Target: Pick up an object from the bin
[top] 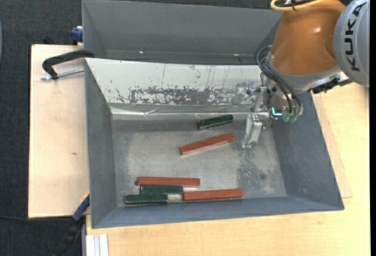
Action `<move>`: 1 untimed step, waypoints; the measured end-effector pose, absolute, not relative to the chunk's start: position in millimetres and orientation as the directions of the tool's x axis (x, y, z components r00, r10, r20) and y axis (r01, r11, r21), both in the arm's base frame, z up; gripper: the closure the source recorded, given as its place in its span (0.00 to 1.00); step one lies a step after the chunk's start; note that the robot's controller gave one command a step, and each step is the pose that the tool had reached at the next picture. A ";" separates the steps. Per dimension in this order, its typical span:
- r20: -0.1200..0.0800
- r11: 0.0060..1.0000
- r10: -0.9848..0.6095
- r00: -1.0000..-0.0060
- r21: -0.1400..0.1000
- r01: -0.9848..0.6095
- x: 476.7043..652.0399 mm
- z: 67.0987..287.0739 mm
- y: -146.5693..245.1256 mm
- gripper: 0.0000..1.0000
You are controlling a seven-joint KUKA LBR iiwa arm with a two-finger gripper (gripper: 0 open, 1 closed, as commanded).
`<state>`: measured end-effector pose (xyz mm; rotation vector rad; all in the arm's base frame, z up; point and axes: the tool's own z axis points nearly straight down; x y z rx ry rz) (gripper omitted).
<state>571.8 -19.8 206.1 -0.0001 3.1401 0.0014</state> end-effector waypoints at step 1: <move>-0.003 1.000 0.000 -1.000 0.001 0.000 572.1 206.5 -19.8 0.00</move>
Offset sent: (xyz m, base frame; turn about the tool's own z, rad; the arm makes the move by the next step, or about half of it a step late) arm 0.0173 0.0129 -0.1361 -0.1852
